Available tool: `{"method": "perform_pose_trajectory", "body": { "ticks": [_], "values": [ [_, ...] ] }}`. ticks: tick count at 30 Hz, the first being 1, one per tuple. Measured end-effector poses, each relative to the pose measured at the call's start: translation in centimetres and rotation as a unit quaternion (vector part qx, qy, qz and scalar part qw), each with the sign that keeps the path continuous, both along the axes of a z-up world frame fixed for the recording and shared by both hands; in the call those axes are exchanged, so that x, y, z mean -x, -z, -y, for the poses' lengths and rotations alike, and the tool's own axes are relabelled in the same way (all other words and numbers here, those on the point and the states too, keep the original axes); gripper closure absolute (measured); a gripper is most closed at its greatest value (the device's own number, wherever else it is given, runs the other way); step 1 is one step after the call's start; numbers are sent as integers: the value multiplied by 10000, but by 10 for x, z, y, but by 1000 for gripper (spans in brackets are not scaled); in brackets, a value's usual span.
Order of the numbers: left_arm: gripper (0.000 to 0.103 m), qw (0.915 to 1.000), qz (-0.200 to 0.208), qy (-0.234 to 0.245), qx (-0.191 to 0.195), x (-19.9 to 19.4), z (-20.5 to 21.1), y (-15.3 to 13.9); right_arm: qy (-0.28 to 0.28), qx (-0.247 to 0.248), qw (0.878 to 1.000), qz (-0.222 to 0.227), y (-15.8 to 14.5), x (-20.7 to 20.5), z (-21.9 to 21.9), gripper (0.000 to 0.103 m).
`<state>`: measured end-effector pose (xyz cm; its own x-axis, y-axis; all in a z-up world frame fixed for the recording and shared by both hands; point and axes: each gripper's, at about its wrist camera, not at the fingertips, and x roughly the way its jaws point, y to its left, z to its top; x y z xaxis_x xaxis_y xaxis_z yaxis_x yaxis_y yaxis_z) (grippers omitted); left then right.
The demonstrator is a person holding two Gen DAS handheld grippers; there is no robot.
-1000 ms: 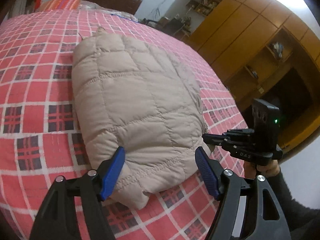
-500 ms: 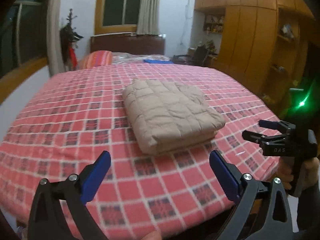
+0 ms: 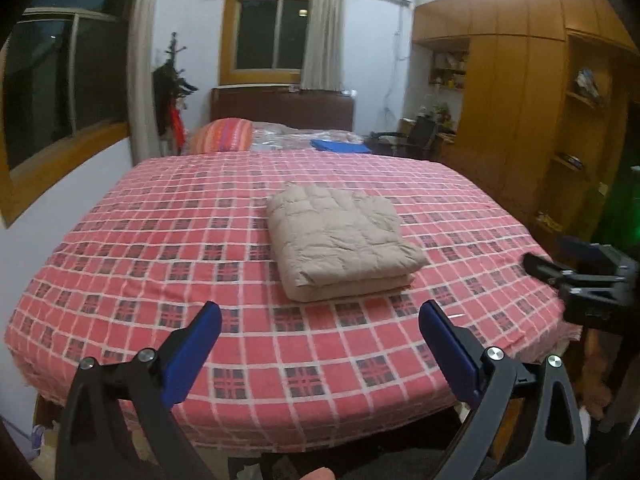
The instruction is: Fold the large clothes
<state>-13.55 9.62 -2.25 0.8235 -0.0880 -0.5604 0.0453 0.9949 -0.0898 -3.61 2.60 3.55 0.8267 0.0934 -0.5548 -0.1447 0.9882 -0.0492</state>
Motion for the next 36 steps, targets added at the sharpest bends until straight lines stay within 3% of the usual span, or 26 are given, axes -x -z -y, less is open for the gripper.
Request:
{"method": "perform_pose_trajectory", "body": {
  "ticks": [3, 36],
  "values": [
    [4, 9999, -35, 21, 125, 1, -3, 0, 69, -16, 9999, 109, -5, 5, 2, 3],
    [4, 10000, -1, 50, 65, -1, 2, 0, -21, 6, 9999, 122, 1, 7, -1, 3]
  ]
}}
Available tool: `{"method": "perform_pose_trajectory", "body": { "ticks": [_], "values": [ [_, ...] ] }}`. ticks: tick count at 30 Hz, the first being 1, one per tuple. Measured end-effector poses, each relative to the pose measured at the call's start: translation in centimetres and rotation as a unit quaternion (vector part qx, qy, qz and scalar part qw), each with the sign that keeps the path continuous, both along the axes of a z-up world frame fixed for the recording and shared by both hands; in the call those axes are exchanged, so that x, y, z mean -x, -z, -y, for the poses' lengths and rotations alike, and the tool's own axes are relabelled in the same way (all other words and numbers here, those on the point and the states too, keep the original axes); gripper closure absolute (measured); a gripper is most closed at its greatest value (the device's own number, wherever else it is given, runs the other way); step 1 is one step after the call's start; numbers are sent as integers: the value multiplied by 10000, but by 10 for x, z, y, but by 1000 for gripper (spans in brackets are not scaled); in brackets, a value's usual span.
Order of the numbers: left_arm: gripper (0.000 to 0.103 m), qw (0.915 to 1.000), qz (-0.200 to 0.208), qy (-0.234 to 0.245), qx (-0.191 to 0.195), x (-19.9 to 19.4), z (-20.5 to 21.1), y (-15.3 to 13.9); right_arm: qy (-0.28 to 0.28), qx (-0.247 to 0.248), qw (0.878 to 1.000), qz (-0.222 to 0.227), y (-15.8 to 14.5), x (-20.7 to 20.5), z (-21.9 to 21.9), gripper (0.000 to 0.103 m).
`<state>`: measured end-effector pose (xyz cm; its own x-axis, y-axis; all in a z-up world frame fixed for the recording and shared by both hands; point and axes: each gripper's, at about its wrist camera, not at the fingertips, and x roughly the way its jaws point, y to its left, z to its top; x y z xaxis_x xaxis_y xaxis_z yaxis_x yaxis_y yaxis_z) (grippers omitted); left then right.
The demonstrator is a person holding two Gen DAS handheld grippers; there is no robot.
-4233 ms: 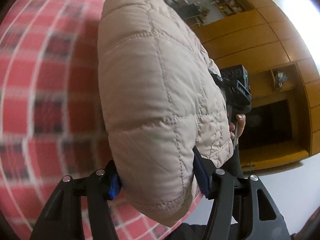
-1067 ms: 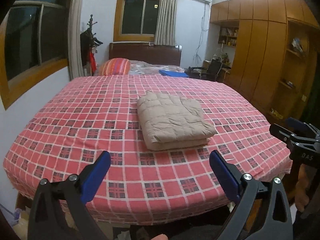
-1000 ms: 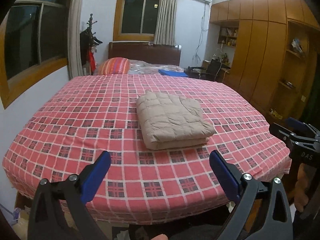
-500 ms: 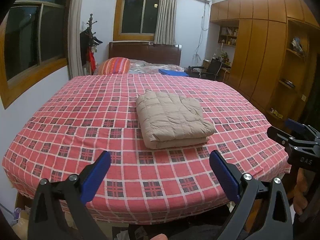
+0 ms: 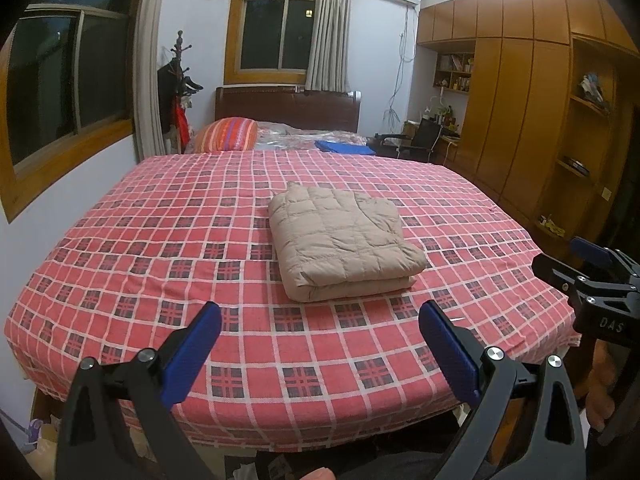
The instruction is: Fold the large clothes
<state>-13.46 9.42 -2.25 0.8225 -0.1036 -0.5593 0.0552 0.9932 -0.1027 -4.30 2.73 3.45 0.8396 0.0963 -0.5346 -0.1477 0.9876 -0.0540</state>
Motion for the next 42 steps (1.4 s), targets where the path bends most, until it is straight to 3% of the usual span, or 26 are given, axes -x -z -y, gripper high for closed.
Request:
{"method": "perform_pose_trajectory", "body": {
  "ticks": [42],
  "values": [
    [4, 10000, -17, -4, -42, 3, 7, 3, 10, -65, 10000, 27, 1, 0, 4, 3]
  ]
}}
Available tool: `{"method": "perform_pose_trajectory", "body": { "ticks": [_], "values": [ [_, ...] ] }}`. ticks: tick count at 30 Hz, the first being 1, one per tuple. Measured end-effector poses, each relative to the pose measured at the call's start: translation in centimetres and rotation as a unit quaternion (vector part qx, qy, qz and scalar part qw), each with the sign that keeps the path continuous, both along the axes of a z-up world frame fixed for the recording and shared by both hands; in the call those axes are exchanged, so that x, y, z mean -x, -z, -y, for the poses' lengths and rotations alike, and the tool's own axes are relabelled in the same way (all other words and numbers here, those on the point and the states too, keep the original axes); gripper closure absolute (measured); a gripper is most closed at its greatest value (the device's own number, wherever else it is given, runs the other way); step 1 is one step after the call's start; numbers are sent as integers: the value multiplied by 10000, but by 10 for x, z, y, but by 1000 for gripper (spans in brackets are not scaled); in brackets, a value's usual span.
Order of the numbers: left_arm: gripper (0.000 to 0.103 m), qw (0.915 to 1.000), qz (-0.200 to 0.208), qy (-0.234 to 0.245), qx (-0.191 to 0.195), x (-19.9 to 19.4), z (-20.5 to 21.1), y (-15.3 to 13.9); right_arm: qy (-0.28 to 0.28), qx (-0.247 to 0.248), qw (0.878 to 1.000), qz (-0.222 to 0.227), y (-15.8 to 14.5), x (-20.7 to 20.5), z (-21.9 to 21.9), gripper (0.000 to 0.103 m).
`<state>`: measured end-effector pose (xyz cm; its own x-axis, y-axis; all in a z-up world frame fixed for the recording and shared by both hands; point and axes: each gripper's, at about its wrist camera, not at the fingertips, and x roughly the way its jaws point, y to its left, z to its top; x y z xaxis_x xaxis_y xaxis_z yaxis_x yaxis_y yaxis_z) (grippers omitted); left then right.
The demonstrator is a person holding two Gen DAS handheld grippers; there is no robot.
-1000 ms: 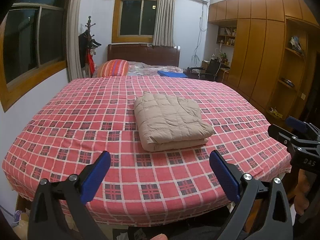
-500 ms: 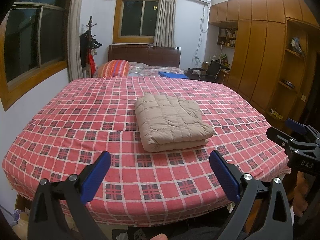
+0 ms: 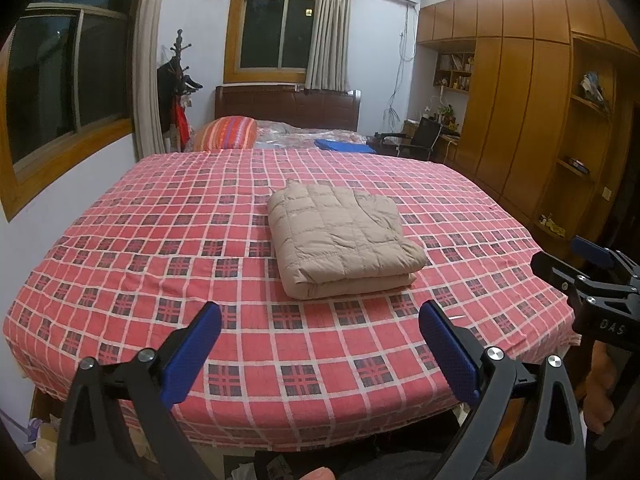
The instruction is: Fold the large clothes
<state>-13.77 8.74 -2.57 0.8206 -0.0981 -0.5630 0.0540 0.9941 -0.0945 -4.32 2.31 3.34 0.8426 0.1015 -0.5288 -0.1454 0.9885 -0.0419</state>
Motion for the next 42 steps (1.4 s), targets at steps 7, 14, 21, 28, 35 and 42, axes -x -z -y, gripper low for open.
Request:
{"method": "perform_pose_trajectory", "body": {
  "ticks": [7, 14, 21, 28, 35, 42],
  "values": [
    [4, 10000, 4, -7, -16, 0, 1, 1, -5, 5, 10000, -9, 2, 0, -1, 3],
    [4, 10000, 11, -8, -19, 1, 2, 1, -7, 3, 10000, -9, 2, 0, -2, 3],
    [4, 10000, 9, -9, -16, 1, 2, 1, -5, 26, 10000, -2, 3, 0, -2, 3],
    [4, 10000, 6, -13, -12, 1, 2, 1, -2, 26, 10000, -1, 3, 0, -3, 3],
    [4, 10000, 10, -13, -26, 1, 3, 1, -6, 22, 10000, -2, 3, 0, -3, 3],
    [4, 10000, 7, -12, -18, 1, 3, 1, -14, 20, 10000, -1, 4, 0, -4, 3]
  ]
}}
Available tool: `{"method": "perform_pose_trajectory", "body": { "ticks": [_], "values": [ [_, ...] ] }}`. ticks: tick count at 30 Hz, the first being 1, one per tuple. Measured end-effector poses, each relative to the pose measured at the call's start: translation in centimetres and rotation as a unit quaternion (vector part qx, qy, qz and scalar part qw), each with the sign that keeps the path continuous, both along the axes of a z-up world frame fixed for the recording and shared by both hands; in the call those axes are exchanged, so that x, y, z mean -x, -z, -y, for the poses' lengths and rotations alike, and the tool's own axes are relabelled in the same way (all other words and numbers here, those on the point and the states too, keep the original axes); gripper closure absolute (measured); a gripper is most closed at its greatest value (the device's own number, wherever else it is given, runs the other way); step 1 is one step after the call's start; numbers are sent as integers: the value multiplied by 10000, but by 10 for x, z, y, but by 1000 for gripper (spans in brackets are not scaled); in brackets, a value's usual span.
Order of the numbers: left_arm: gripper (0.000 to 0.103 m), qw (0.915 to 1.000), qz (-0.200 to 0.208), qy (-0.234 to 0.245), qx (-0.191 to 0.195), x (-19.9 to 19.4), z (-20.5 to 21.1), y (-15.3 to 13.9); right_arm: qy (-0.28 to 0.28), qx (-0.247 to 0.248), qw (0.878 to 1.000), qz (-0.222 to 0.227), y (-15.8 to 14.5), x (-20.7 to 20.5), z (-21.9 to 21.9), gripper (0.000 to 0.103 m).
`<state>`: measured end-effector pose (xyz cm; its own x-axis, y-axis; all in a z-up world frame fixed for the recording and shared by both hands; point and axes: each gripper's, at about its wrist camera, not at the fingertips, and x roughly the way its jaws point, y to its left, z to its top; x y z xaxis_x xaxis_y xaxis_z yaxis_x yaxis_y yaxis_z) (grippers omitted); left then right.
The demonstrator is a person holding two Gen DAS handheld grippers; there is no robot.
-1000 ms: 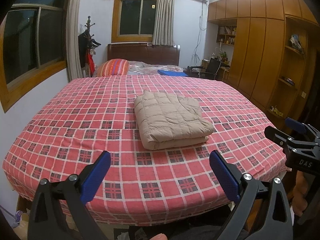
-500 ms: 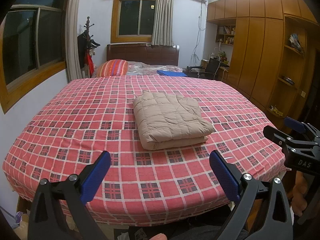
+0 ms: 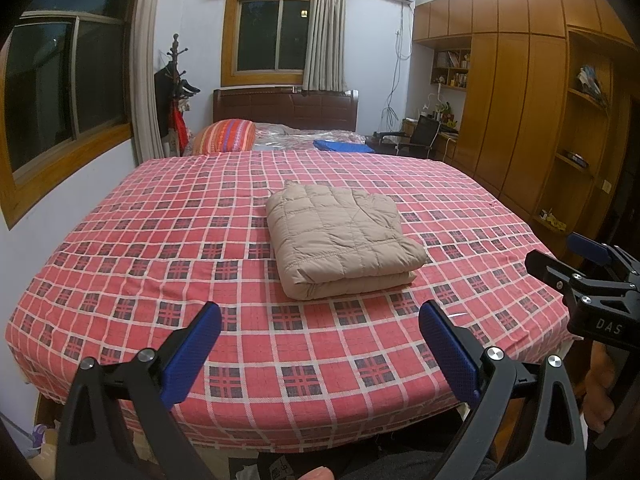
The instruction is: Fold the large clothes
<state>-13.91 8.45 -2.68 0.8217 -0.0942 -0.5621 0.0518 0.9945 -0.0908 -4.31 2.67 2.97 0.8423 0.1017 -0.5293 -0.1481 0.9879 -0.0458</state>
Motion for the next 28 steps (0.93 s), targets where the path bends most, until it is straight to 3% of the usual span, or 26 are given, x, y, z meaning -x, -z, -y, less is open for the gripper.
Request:
{"method": "perform_pose_trajectory", "body": {
  "ticks": [28],
  "values": [
    [4, 10000, 16, 31, -24, -2, -1, -1, -73, 30, 10000, 41, -3, -1, -2, 3]
  ]
}}
